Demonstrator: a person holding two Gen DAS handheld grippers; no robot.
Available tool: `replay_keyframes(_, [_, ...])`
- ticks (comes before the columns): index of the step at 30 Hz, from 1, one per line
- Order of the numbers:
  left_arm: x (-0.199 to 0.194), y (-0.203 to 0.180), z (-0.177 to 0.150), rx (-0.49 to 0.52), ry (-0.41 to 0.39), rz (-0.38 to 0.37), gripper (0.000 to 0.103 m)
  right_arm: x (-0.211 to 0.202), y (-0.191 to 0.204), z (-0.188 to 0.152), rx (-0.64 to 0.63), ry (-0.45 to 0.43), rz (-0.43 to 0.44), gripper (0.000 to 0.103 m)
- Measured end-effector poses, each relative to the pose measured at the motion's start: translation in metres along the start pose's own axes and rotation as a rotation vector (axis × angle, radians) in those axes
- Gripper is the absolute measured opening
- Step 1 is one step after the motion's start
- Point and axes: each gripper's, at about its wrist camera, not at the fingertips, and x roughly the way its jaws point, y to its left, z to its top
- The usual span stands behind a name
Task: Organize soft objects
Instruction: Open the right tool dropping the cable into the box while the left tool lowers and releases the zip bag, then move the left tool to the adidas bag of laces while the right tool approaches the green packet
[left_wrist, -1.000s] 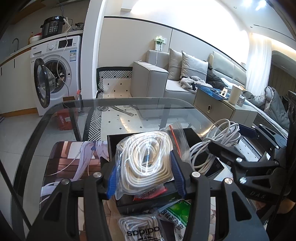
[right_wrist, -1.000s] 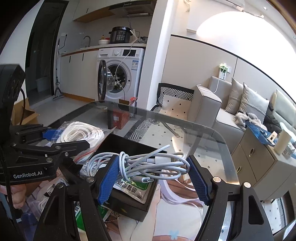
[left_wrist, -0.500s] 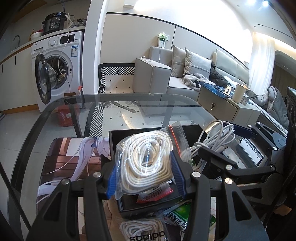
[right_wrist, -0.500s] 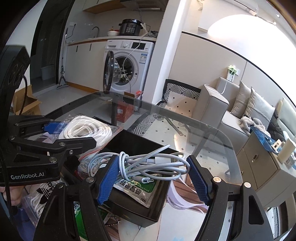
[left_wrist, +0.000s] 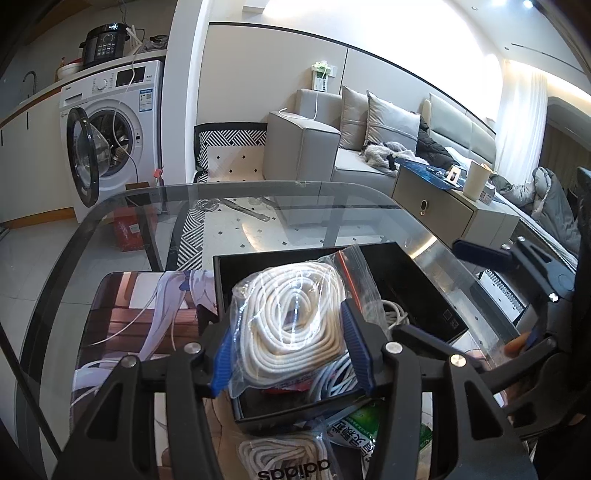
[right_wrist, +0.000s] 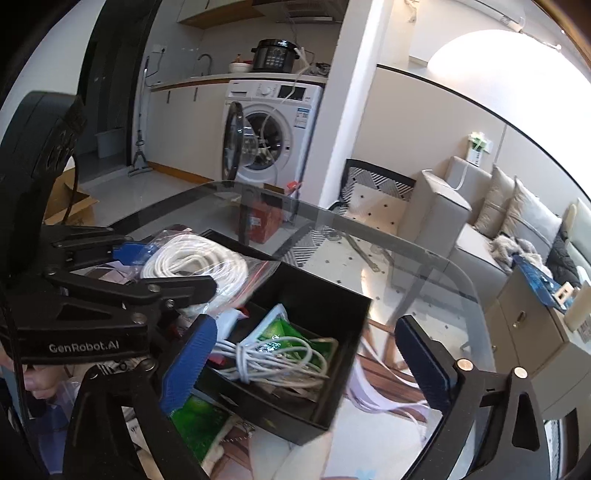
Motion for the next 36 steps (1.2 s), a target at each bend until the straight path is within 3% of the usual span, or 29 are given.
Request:
replay_keyframes(3, [-0.001, -0.001, -0.001, 0.01, 0.0, 0.008, 0.053, -0.01, -0.006, -0.007, 0.025, -0.005, -0.018, 0.101])
replay_keyframes(5, [-0.004, -0.003, -0.001, 0.017, -0.003, 0.005, 0.064, -0.016, -0.01, -0.01, 0.045, -0.007, -0.023, 0.102])
replay_keyframes(7, [-0.01, -0.004, -0.001, 0.026, -0.014, 0.0, 0.066, -0.024, -0.013, -0.016, 0.063, -0.008, -0.023, 0.102])
replay_keyframes(9, [-0.017, -0.004, -0.001, 0.034, -0.02, 0.003, 0.088, -0.031, -0.015, -0.021, 0.087, -0.006, -0.015, 0.102])
replay_keyframes(12, [-0.031, -0.003, -0.005, 0.037, -0.051, 0.018, 0.103, -0.041, -0.018, -0.03, 0.135, 0.002, 0.009, 0.102])
replay_keyframes(20, [-0.056, 0.005, -0.019, 0.027, -0.052, 0.055, 0.103, -0.057, -0.021, -0.049, 0.204, 0.033, 0.069, 0.102])
replay_keyframes(36, [-0.081, 0.011, -0.051, 0.053, -0.042, 0.078, 0.103, -0.069, 0.005, -0.07, 0.164, 0.101, 0.138, 0.102])
